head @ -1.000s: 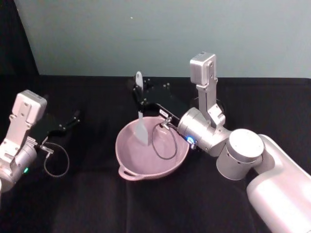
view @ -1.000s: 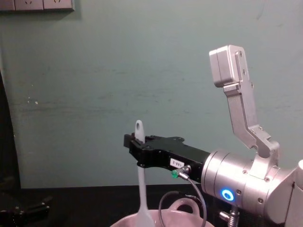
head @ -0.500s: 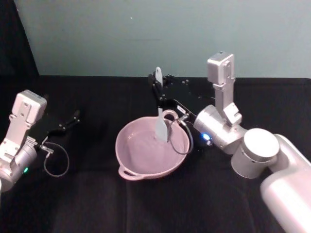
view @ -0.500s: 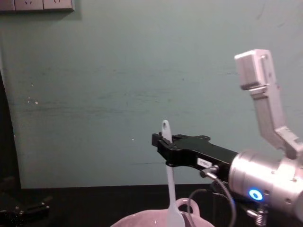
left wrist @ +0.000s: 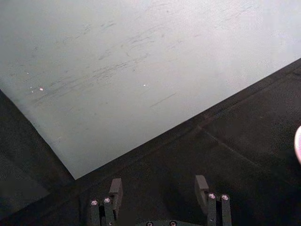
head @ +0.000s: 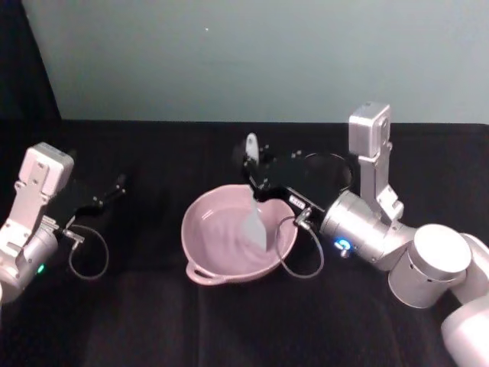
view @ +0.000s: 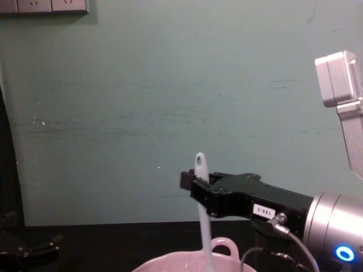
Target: Use the one hand to pick up the spoon and stir the clear water in the bowl.
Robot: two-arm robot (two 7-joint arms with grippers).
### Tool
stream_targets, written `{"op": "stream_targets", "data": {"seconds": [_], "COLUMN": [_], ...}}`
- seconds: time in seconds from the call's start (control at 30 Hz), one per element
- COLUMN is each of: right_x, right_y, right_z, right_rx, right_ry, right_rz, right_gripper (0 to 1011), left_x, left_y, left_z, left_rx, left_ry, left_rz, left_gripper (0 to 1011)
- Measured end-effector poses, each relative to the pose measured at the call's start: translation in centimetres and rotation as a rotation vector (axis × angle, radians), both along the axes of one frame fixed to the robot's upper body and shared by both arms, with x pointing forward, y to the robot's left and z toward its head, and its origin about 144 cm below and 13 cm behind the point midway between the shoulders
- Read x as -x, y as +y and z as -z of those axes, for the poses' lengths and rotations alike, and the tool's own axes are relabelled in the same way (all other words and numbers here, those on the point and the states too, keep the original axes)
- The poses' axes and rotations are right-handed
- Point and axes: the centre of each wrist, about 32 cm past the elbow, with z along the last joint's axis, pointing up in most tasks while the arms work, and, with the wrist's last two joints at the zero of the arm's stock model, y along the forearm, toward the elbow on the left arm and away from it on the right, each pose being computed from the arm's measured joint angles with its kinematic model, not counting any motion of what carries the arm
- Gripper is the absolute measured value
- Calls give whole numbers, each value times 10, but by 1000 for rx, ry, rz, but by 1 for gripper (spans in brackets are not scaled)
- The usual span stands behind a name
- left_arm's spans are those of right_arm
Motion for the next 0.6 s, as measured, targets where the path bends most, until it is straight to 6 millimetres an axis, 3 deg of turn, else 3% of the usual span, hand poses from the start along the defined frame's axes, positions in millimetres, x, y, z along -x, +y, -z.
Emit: {"op": "stream_targets", "data": {"seconds": [0.3,0.6], "right_x": [7,-8], "right_y": [16,34], "right_z": [-1,-2], "right_rx": [2,-2], "right_ry": [6,50], "right_rz": [-60,-90], "right_gripper": [116,116], "left_x": [0,0], "left_y": [0,0], "left_z": [0,0], "left_rx": [0,0], "left_ry": [0,0], "left_rz": [0,0], "left_gripper": [1011,1011]}}
